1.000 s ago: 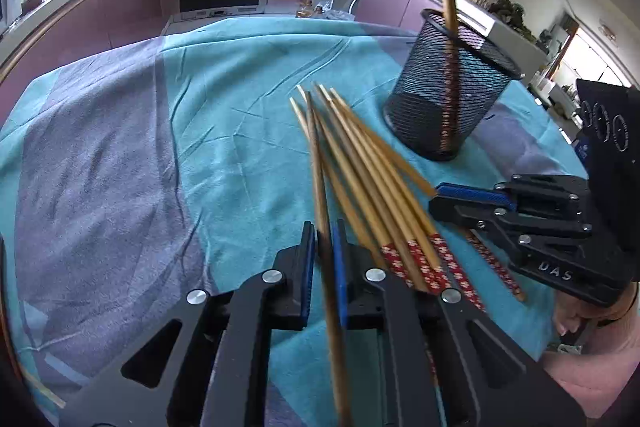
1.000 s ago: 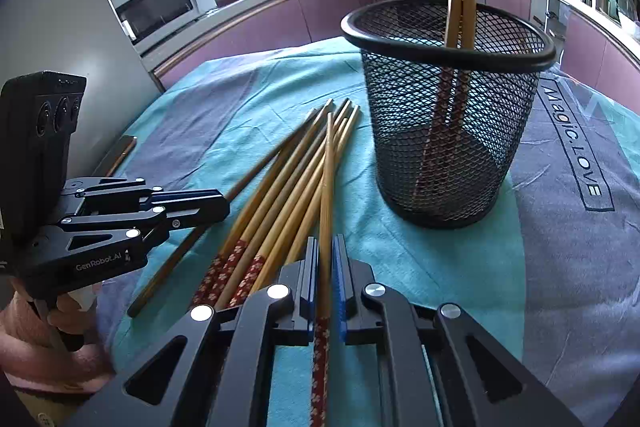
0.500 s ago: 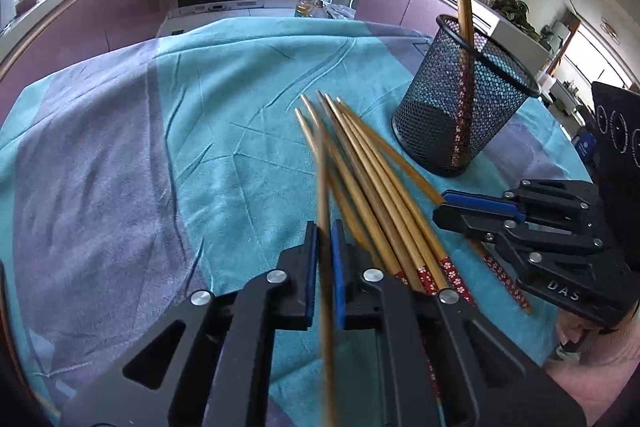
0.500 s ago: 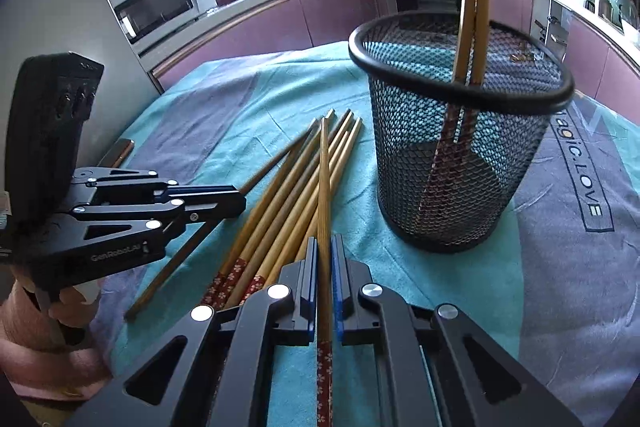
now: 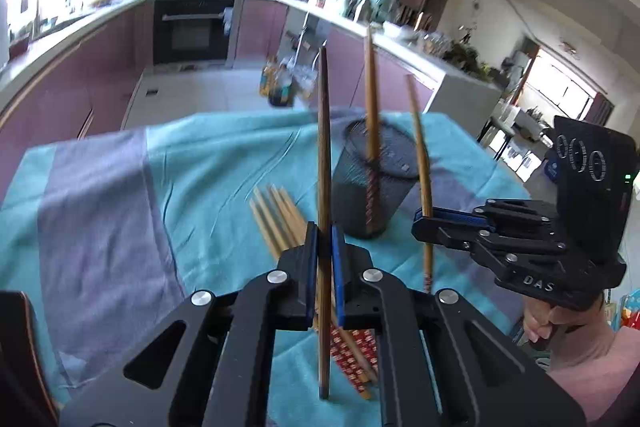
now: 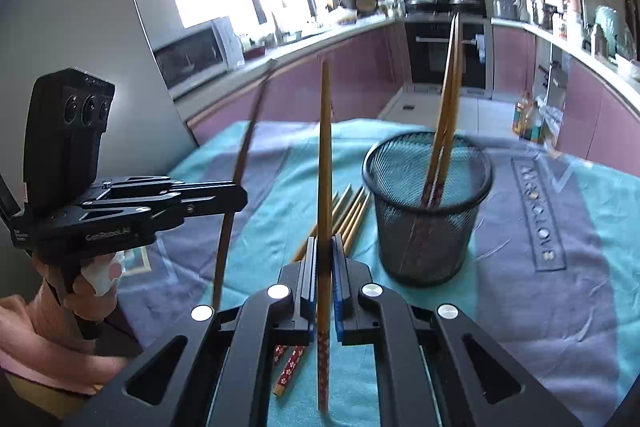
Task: Organize utensils
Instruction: 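Lift both chopsticks upright and carry them over the mesh cup, then lower the chopsticks into the cup and open both grippers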
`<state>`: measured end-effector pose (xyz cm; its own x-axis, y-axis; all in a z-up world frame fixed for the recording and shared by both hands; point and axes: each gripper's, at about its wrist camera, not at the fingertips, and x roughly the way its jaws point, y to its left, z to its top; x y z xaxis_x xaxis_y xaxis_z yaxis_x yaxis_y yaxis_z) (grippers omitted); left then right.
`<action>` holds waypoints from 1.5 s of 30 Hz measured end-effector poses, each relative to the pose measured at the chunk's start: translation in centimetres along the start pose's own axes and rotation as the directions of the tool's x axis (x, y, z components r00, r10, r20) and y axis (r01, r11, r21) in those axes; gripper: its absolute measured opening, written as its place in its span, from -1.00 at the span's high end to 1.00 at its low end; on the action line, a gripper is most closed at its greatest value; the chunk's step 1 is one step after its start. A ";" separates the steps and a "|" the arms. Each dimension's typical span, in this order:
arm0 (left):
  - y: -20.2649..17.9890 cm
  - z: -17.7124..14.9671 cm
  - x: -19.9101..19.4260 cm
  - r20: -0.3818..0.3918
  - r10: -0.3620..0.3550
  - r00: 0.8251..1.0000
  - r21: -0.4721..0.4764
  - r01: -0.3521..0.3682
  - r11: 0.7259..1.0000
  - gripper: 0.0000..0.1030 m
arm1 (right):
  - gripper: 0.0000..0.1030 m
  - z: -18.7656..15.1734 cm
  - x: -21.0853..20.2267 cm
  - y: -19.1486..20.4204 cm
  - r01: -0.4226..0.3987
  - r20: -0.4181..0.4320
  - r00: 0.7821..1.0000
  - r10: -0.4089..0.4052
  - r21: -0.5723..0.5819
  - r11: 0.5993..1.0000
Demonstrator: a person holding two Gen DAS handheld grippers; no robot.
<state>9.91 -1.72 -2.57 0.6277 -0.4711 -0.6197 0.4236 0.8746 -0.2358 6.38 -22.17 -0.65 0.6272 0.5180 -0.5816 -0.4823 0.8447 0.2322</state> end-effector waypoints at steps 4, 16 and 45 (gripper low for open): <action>-1.1 1.5 -1.8 0.045 -0.015 0.999 0.024 0.014 1.000 0.86 | 0.88 0.8 -1.7 -0.5 -0.001 0.057 0.998 0.000 0.003 1.000; -3.5 7.0 -4.3 0.157 -0.084 0.984 0.045 0.078 0.996 0.86 | 0.88 5.3 -5.5 -2.5 0.002 0.191 0.982 0.000 -0.009 1.000; -6.2 10.3 5.0 -0.042 -0.011 0.999 0.160 0.018 0.987 0.86 | 0.88 6.7 0.9 -7.2 0.093 0.014 0.995 -0.094 0.055 0.994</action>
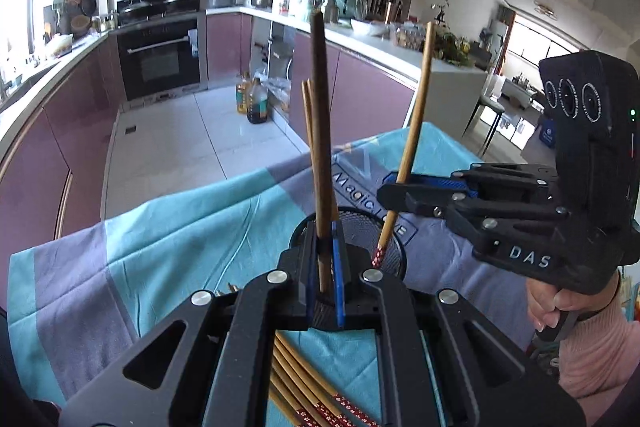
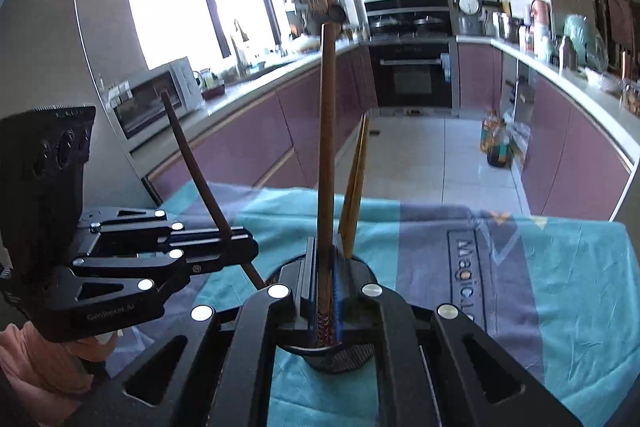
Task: Organize utensils
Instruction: 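Lower the chopsticks into the cup and open both grippers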
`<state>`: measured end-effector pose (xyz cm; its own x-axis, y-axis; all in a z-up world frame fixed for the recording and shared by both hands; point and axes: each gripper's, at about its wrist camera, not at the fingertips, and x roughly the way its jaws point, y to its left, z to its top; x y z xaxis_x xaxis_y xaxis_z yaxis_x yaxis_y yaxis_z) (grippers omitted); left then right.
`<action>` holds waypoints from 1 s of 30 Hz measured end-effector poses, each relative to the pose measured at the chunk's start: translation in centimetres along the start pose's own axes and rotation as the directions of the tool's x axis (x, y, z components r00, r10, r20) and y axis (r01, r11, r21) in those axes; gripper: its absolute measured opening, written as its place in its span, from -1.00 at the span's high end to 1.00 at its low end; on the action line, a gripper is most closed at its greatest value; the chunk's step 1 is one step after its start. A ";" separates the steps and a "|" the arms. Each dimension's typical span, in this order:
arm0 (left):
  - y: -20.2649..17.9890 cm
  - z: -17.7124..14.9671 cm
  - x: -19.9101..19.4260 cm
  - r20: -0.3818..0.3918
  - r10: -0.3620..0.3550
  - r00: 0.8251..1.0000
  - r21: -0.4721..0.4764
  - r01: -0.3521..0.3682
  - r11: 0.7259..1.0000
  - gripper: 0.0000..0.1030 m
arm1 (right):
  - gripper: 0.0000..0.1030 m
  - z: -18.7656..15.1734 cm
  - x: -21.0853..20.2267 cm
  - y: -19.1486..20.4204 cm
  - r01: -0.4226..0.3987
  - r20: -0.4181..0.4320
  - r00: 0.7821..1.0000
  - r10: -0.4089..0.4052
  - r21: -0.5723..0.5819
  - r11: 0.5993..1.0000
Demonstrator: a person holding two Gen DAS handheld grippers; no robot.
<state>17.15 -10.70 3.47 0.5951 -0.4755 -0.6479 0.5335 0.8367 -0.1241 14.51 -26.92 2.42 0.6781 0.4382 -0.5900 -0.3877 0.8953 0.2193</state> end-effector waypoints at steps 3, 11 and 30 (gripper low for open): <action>0.3 0.0 1.0 -0.024 -0.002 1.000 -0.005 0.002 1.000 0.86 | 0.88 -0.3 0.9 -0.1 0.010 -0.038 0.999 -0.009 0.006 1.000; 0.9 0.8 2.9 -0.036 0.001 0.999 -0.035 -0.002 0.999 0.85 | 0.88 -0.2 1.9 -0.8 0.021 -0.057 0.998 -0.019 0.041 0.999; 3.8 -1.6 0.6 0.059 0.057 0.997 -0.114 -0.050 0.992 0.54 | 0.71 -0.4 1.5 -0.6 0.038 0.001 0.999 -0.038 0.055 0.998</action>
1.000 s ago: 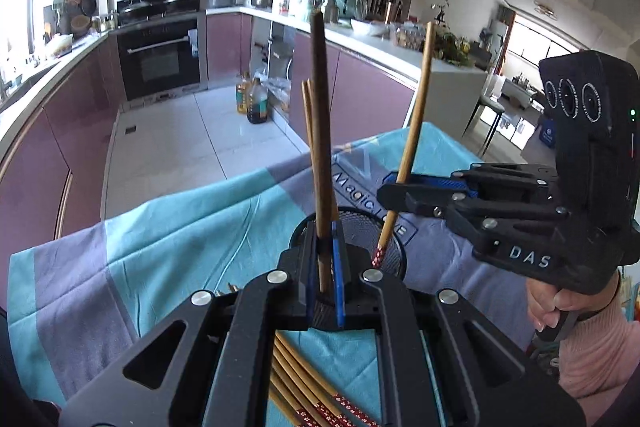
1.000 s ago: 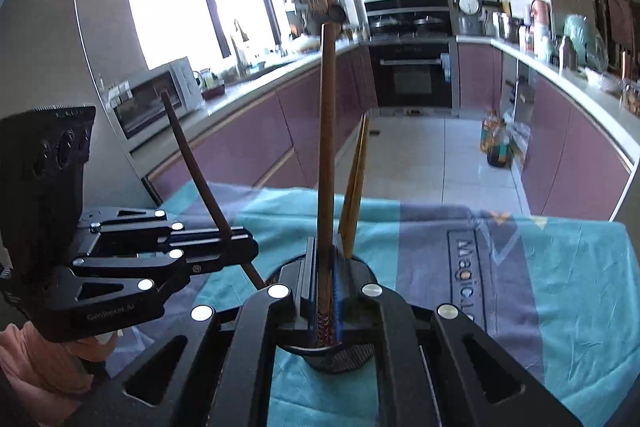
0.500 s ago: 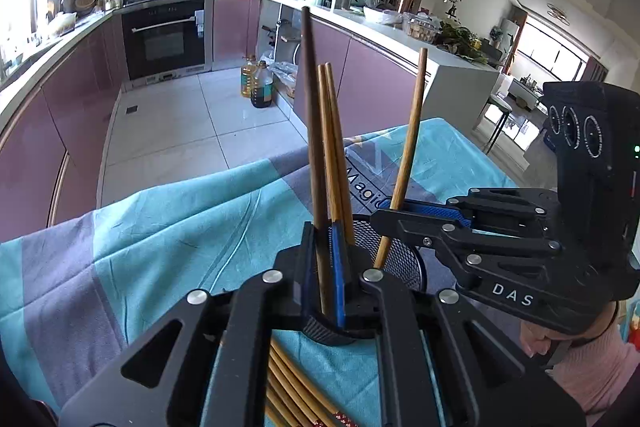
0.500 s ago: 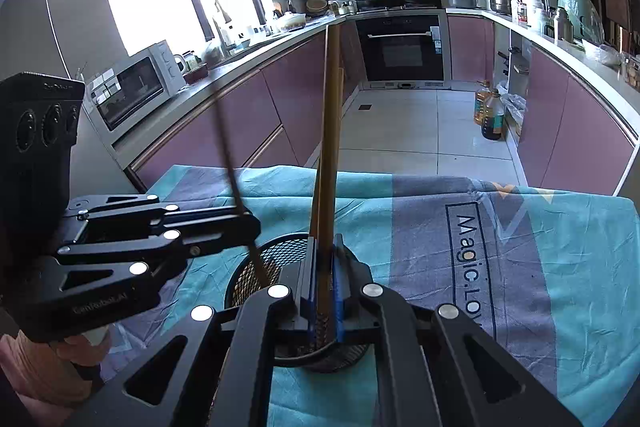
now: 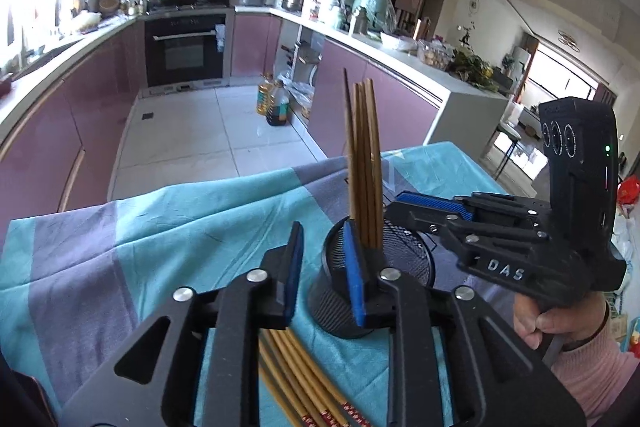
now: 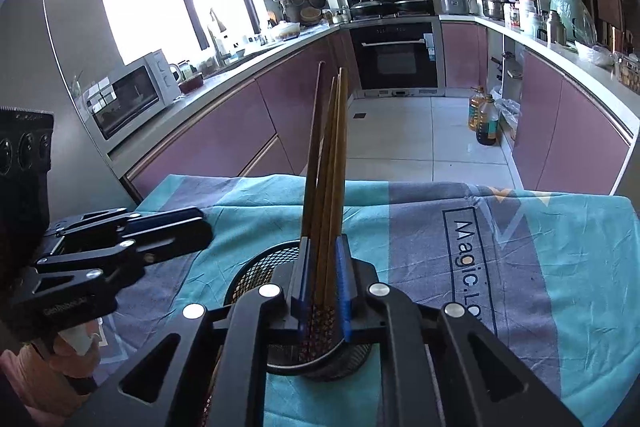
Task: Organize utensils
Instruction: 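Lower the chopsticks into the cup and open both grippers, then move both grippers back to the remaining chopsticks on the cloth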
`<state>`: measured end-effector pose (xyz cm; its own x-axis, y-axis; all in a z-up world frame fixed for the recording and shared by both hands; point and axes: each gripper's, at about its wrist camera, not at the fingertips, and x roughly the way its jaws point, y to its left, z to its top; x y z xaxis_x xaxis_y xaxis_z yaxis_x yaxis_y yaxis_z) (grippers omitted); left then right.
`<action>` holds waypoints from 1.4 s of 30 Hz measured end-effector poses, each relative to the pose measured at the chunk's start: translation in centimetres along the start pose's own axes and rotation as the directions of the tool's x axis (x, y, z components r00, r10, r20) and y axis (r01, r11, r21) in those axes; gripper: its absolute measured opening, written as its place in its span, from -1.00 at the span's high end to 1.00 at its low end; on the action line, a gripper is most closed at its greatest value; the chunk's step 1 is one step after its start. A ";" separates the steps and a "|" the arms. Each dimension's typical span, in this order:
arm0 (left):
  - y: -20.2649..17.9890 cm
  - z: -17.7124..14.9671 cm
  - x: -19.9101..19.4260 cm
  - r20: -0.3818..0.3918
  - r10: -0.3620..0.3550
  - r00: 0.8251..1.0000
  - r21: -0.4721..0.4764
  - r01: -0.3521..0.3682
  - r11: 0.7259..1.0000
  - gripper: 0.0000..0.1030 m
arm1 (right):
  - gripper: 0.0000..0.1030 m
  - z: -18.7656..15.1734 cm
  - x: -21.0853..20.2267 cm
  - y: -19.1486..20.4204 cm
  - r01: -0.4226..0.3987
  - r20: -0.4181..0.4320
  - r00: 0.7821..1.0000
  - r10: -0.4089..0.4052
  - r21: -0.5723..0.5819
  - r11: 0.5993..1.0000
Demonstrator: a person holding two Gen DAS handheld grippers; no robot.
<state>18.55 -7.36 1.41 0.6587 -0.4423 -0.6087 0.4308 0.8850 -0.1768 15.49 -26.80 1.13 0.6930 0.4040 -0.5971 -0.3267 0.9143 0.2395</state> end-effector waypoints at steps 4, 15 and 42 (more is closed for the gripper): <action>0.6 -1.2 -2.0 0.044 0.033 0.999 -0.009 -0.032 0.999 0.39 | 0.61 -0.5 -1.9 1.1 -0.026 0.044 0.999 0.028 -0.035 0.999; 3.0 -6.5 -5.4 0.048 0.144 0.988 -0.060 -0.141 0.988 0.13 | 0.32 -4.5 -6.1 5.9 -0.161 0.057 0.983 0.176 -0.209 0.965; 3.0 -13.8 0.2 -0.181 0.114 0.977 -0.078 -0.130 0.988 0.15 | 0.36 -11.4 3.3 6.3 -0.121 -0.218 0.970 0.106 -0.056 0.991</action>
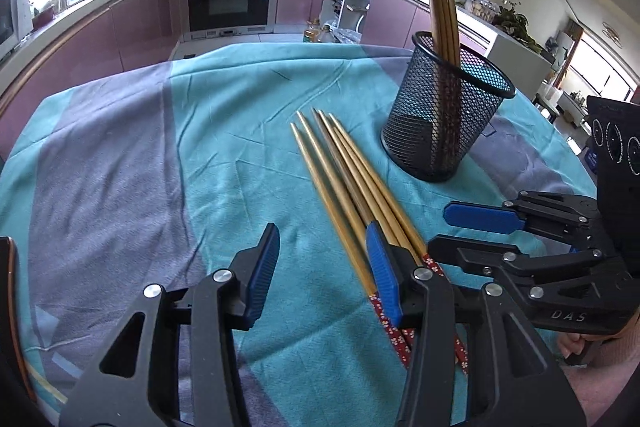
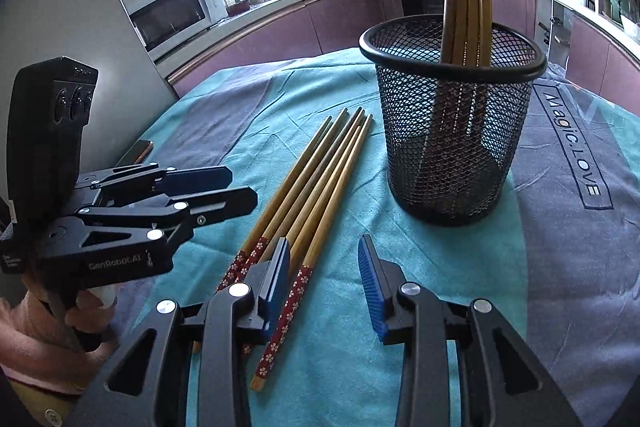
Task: Organize utensils
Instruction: 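Move both grippers back to the remaining chopsticks on the cloth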
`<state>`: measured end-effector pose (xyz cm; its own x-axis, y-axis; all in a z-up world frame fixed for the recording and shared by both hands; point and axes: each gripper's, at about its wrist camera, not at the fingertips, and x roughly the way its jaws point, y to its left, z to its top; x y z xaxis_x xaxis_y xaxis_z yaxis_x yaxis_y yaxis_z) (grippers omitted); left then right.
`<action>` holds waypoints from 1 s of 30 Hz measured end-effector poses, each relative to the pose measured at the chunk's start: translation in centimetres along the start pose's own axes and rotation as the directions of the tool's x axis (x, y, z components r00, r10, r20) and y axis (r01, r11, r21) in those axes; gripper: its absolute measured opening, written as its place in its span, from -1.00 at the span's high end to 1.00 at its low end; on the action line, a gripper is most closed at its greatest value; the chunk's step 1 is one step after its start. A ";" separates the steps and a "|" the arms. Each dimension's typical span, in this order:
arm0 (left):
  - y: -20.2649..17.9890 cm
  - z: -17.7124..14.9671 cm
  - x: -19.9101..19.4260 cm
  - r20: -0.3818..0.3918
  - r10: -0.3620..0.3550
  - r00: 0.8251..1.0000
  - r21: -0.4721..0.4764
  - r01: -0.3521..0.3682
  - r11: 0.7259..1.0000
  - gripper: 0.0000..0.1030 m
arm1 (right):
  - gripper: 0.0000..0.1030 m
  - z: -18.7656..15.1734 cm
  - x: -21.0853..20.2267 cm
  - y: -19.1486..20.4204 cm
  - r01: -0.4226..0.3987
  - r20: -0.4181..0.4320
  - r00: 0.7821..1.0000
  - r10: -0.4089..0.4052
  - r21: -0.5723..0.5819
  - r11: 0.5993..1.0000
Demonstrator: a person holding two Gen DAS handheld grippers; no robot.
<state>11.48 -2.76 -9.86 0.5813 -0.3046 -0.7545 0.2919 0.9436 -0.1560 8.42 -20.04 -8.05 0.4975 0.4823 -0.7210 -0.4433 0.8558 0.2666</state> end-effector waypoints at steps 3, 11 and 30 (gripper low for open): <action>-0.2 0.2 0.9 -0.019 0.002 1.000 -0.001 -0.002 1.000 0.15 | 0.40 -0.1 0.4 -0.1 0.006 -0.008 1.000 -0.006 0.005 1.000; -0.5 0.3 2.1 -0.036 0.004 0.999 0.002 -0.004 1.000 0.19 | 0.43 -0.1 0.6 0.0 0.022 -0.012 1.000 -0.022 -0.002 1.000; -0.3 0.5 2.9 -0.049 0.026 0.998 0.009 -0.025 1.000 0.35 | 0.54 0.0 1.0 0.3 0.059 -0.018 0.998 -0.059 -0.015 0.998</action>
<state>13.40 -3.96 -11.68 0.5504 -0.2732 -0.7889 0.2839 0.9499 -0.1309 8.80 -19.30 -8.70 0.5095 0.4271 -0.7470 -0.4238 0.8801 0.2141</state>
